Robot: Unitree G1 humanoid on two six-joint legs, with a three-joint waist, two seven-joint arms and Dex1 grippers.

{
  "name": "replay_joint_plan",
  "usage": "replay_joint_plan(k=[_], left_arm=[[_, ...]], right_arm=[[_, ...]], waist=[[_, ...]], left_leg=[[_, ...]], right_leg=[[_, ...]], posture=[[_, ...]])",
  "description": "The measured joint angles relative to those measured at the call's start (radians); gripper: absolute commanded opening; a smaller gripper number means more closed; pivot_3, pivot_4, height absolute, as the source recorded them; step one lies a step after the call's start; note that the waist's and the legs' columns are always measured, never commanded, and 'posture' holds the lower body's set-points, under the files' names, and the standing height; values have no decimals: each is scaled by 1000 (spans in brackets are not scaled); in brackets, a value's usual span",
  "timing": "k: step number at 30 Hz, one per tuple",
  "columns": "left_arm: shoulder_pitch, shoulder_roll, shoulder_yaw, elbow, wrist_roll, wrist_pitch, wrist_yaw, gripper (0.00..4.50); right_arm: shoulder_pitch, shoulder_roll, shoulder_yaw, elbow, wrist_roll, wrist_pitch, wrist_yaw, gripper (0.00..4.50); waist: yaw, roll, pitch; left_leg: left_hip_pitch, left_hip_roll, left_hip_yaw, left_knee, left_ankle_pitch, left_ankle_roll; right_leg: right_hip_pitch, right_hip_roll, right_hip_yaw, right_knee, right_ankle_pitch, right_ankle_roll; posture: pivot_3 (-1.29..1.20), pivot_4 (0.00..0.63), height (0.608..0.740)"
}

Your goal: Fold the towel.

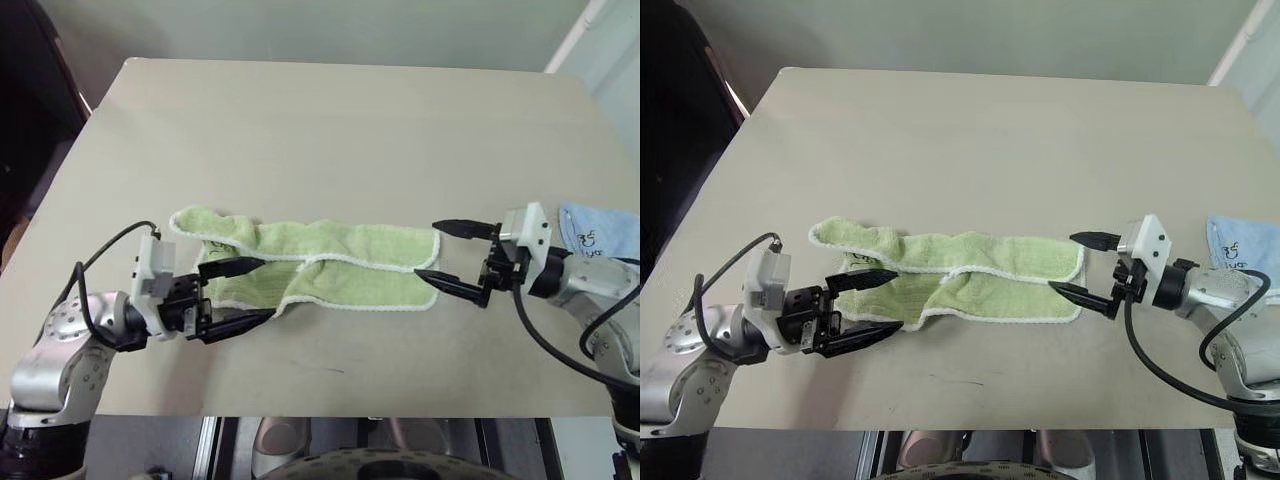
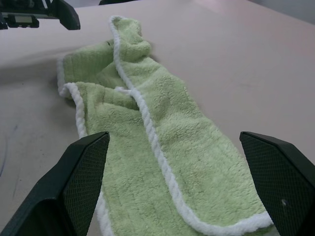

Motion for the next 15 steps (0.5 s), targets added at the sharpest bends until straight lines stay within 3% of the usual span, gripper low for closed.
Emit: replay_joint_plan(k=[10, 15], left_arm=[[-26, 0, -12, -6, 0, 15, 16, 4500], [-48, -6, -32, 23, 12, 9, 4, 4500]], right_arm=[[-5, 9, 5, -6, -3, -2, -1, 4473], [-34, 15, 56, -6, -82, -22, -34, 4473]], waist=[[0, 0, 0], [0, 0, 0]], left_leg=[[0, 0, 0, 0, 0, 0], [1, 1, 0, 0, 0, 0]], right_leg=[[0, 0, 0, 0, 0, 0], [0, 0, 0, 1, 1, -1]], posture=[[0, 150, 740], [0, 150, 740]])
